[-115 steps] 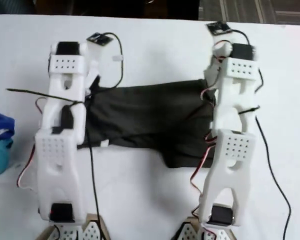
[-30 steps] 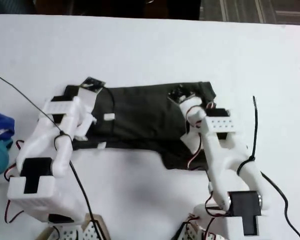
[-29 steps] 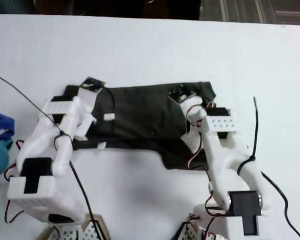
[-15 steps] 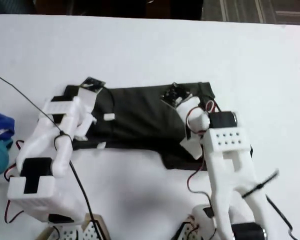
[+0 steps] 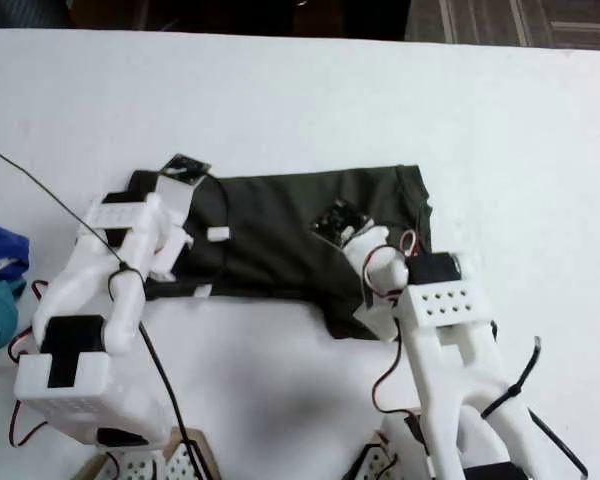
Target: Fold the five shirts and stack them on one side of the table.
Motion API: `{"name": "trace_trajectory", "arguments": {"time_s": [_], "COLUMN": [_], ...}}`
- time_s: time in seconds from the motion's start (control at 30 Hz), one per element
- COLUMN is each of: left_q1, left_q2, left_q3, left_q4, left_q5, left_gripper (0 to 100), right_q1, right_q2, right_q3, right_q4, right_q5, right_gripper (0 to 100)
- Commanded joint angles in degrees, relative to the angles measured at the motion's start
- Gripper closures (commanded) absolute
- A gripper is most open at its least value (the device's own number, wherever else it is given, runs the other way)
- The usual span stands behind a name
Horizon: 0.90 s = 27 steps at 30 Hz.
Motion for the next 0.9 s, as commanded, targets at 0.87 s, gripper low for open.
{"name": "trace_trajectory", "arguments": {"time_s": [0.87], "left_q1": [-2.02], "left_q2": [0.35], "left_q3": [0.31], "left_q4": [-0.88], "left_q5": [0.18], "left_gripper": [98], "right_q1": [17.27], "right_q2": [43.21], "right_q3": [-24.62], "right_q4": [-19.21], "right_q5": [-0.18], "right_gripper": [98.0]}}
